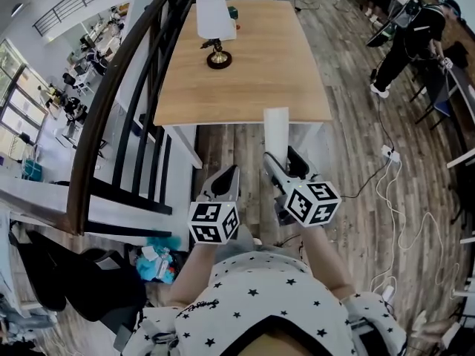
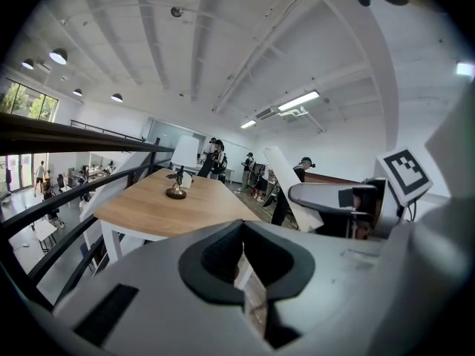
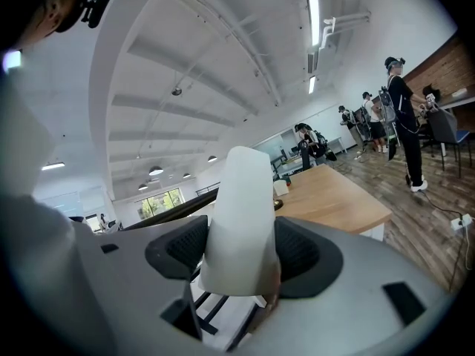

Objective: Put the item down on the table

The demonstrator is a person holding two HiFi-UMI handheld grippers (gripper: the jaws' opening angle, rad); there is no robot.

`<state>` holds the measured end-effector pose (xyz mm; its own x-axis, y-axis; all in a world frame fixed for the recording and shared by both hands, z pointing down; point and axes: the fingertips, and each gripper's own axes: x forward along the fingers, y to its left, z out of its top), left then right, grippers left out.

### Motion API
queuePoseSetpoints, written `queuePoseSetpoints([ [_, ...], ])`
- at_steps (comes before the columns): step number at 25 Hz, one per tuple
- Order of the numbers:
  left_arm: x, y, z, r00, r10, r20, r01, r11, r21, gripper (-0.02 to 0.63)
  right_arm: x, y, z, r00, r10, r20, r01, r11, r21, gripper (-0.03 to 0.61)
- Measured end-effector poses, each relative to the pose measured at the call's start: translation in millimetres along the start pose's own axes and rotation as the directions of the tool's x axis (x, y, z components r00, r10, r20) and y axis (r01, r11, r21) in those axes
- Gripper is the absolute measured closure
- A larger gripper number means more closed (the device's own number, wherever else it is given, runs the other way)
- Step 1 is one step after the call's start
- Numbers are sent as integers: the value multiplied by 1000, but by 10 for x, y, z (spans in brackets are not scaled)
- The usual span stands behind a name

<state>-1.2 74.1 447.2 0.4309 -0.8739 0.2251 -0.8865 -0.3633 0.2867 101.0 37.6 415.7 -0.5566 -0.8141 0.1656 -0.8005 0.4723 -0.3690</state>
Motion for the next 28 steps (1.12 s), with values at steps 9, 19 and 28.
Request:
queuePoseSetpoints([
  [9,268,190,36,1000,25,-5,-26,999,-28,601,276,-177,8,1000,-5,-29,5,1000,-2,298],
  [19,940,643,235,1000,18,-12,-19,999,-35,601,1016,-503,182,999,-22,-39,22,1000,-16,298],
  [28,1681,1228,655,1000,3,-26,-4,999,-35,601,1904,-719,408,997,-51,-66,50,999,-22,298],
])
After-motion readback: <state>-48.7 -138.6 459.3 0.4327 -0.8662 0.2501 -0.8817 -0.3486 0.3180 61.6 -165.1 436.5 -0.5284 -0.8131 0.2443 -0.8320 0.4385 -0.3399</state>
